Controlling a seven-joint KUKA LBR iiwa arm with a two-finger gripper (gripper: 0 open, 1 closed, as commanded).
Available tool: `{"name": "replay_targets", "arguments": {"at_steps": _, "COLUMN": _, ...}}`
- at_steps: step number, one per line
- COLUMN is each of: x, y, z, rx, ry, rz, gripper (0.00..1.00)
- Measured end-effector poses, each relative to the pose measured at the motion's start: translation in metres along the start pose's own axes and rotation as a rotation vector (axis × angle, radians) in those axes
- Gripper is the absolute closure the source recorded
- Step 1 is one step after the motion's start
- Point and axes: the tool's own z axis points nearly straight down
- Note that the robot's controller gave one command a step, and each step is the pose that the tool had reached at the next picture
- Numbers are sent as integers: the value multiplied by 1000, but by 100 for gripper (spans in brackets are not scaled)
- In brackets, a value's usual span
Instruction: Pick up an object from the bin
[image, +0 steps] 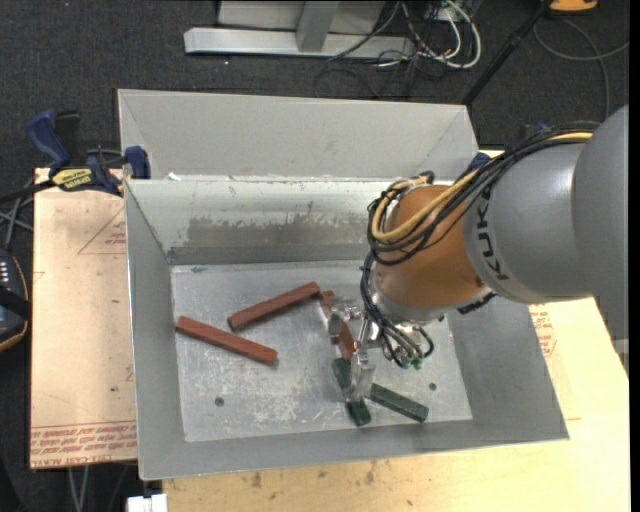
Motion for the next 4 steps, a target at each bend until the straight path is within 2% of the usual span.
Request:
{"name": "replay_targets", "arguments": {"at_steps": 1, "x": 8, "y": -49, "z": 18, "rx": -2, "ry": -1, "rz": -45, "gripper": 0}}
{"name": "replay_targets", "arguments": {"at_steps": 2, "x": -25, "y": -63, "z": 19, "rx": 2, "ry": 4, "rz": -142, "gripper": 0}}
{"name": "replay_targets", "arguments": {"at_steps": 3, "x": -14, "y": -55, "z": -5, "rx": 0, "ry": 7, "rz": -123, "gripper": 0}}
{"name": "replay_targets", "arguments": {"at_steps": 4, "x": -4, "y": -65, "z": -19, "rx": 0, "ry": 5, "rz": 112, "gripper": 0}}
